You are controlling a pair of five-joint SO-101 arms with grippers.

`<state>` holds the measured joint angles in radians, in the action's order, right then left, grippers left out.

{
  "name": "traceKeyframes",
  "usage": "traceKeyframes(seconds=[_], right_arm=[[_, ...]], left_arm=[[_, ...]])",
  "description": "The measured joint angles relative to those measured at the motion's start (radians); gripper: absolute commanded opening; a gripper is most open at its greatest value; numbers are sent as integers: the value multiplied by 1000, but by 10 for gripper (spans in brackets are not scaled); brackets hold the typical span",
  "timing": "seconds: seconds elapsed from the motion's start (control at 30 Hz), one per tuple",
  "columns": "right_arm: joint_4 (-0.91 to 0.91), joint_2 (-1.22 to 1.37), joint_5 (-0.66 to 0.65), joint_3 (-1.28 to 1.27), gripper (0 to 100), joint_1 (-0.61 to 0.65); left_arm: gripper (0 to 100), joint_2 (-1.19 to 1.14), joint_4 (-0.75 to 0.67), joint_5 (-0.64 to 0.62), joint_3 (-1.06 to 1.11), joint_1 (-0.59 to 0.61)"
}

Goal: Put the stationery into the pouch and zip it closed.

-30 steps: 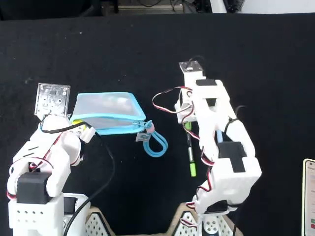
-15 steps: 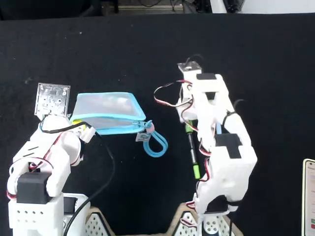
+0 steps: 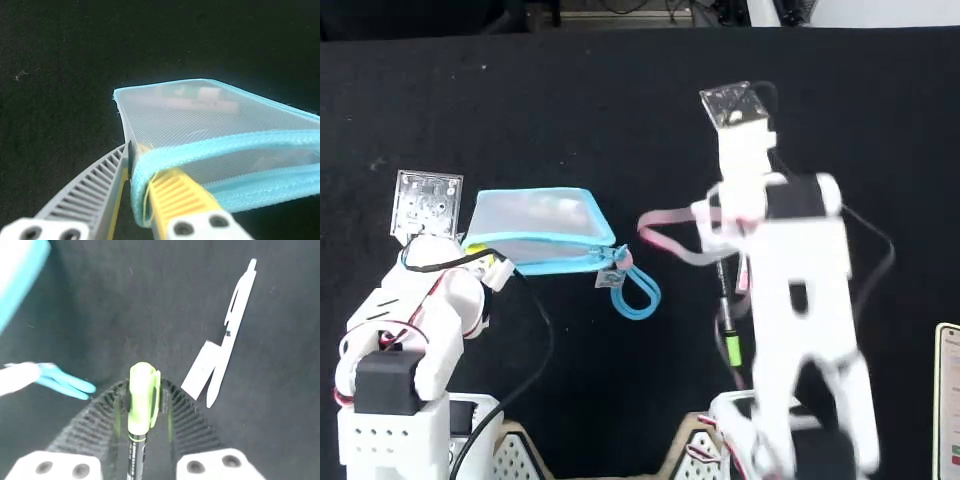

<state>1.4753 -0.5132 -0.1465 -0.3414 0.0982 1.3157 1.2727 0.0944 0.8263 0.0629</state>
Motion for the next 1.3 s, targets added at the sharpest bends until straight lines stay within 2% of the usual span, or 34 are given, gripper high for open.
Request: traceKeyframes(seconds=[0.13,0.3,0.63,0.9,1.13,1.3], right_arm=[[-41,-282,8,-92,11,117],[-167,-621,81,-192,11,261],[-562,-1162,46,-471,11,414],[-695,-1258,37,-601,11,551],[-908,-1258,37,-681,11,681],[-1063,-1258,37,-724,11,704]], left_arm=[[30,0,0,0,0,0],[30,0,0,0,0,0],[30,0,0,0,0,0],[30,0,0,0,0,0],[30,0,0,0,0,0],[30,0,0,0,0,0]])
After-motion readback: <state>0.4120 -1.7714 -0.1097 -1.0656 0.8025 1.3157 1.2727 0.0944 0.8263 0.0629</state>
